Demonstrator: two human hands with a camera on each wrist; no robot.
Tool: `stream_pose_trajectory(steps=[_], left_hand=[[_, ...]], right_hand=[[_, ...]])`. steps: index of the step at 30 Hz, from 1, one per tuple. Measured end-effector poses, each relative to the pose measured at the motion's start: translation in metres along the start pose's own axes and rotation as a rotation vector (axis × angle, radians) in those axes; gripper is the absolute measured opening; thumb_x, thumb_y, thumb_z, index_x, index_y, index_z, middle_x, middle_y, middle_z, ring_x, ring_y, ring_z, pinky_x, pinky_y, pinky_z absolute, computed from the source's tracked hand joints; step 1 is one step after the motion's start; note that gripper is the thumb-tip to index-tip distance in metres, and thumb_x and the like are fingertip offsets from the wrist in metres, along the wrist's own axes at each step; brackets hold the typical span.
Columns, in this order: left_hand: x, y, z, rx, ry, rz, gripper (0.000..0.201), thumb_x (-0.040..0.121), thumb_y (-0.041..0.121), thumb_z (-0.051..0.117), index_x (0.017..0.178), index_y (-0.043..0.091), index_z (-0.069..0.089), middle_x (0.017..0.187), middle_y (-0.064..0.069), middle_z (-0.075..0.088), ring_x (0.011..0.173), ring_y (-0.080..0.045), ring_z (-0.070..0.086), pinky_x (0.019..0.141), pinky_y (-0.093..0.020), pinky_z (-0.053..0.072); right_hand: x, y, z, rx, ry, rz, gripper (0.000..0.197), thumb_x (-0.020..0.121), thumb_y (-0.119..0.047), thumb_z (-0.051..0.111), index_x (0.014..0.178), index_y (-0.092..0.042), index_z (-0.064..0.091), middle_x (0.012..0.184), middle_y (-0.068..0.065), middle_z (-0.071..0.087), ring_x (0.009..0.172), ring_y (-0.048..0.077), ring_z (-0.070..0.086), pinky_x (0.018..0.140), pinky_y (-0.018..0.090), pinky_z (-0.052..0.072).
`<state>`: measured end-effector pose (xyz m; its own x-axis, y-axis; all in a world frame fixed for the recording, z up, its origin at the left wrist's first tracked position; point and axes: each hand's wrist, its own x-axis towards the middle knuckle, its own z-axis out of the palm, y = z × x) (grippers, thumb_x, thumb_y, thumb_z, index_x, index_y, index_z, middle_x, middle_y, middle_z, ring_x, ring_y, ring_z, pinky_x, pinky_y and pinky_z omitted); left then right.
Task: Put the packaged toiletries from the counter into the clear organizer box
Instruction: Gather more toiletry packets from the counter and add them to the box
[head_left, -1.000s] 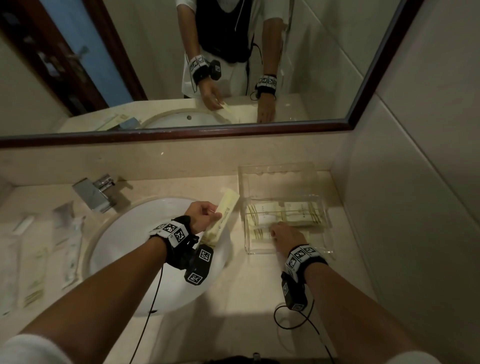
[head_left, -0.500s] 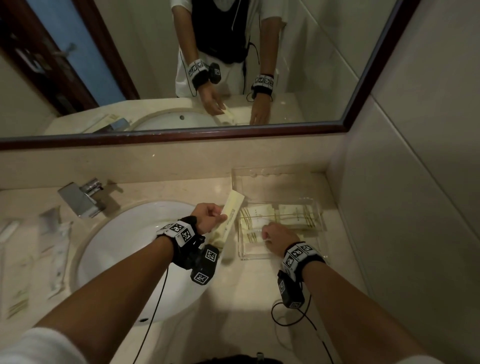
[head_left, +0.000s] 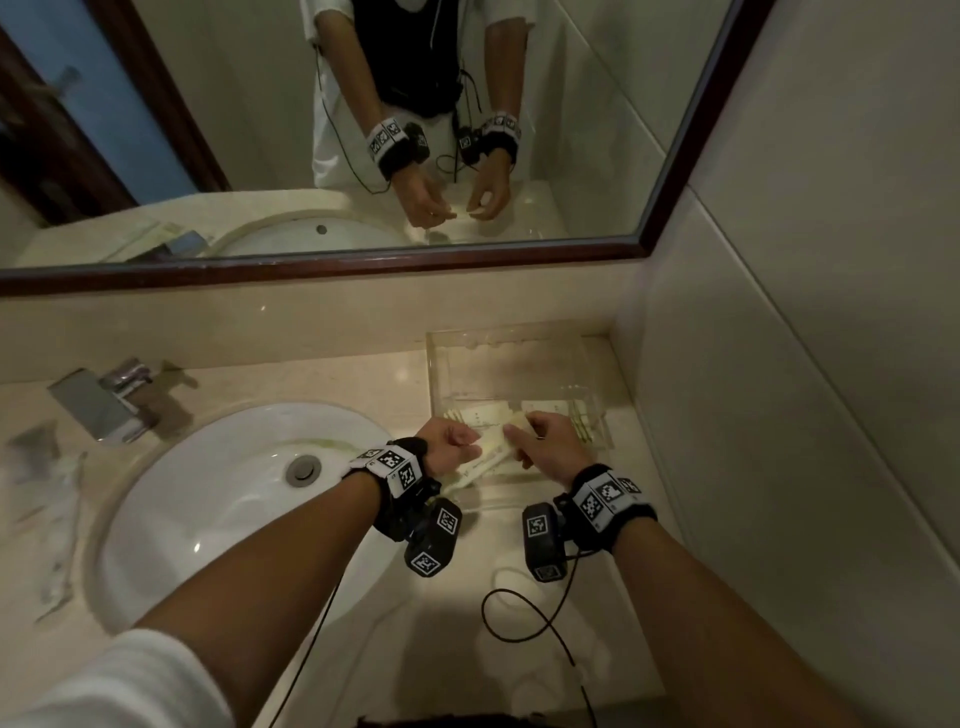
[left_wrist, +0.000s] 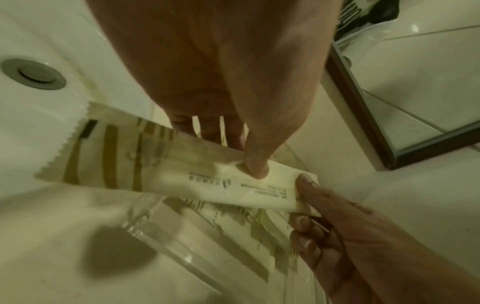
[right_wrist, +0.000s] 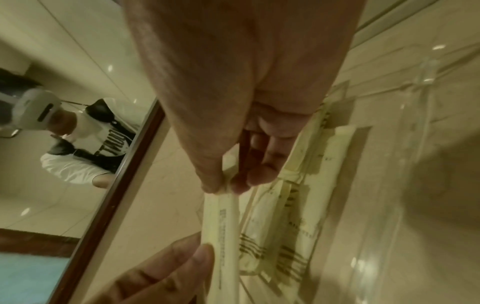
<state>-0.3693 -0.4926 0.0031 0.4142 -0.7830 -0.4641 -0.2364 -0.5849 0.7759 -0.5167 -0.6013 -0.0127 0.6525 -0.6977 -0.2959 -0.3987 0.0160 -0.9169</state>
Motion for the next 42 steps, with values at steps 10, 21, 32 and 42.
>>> stream_pose_trajectory(steps=[10,21,32,42], left_hand=[[0.008,-0.006,-0.002,-0.069,0.059,-0.014,0.029,0.085,-0.002,0.061,0.061,0.013,0.054,0.066,-0.001,0.054,0.063,-0.009,0.051,0.049,-0.006,0.045],[-0.002,-0.018,-0.027,-0.034,0.083,-0.073,0.028,0.092,0.011,0.055,0.064,0.016,0.054,0.066,-0.002,0.057,0.054,-0.013,0.05,0.033,-0.007,0.036],[-0.004,-0.012,-0.022,-0.058,0.058,-0.11,0.026,0.088,-0.003,0.053,0.068,0.013,0.054,0.067,-0.003,0.057,0.054,-0.011,0.05,0.031,-0.008,0.035],[-0.008,-0.01,-0.022,-0.059,0.036,-0.111,0.026,0.087,-0.005,0.053,0.07,0.014,0.057,0.069,-0.002,0.058,0.054,-0.012,0.051,0.031,-0.008,0.035]], right_hand=[[-0.01,0.044,-0.045,0.24,0.238,0.26,0.012,0.093,-0.016,0.062,0.098,-0.005,0.063,0.072,0.005,0.06,0.058,0.012,0.056,0.052,0.018,0.051],[-0.003,0.071,-0.03,0.146,0.342,0.375,0.013,0.094,-0.016,0.06,0.096,-0.005,0.067,0.066,0.004,0.06,0.055,0.015,0.055,0.056,0.026,0.05],[-0.005,0.071,-0.024,-0.048,0.378,0.42,0.039,0.088,-0.023,0.065,0.12,-0.003,0.054,0.083,0.015,0.075,0.069,0.018,0.065,0.063,0.021,0.048],[0.001,0.077,-0.008,-0.112,0.33,0.395,0.054,0.077,-0.032,0.072,0.12,-0.006,0.053,0.109,0.017,0.066,0.093,0.031,0.068,0.083,0.043,0.058]])
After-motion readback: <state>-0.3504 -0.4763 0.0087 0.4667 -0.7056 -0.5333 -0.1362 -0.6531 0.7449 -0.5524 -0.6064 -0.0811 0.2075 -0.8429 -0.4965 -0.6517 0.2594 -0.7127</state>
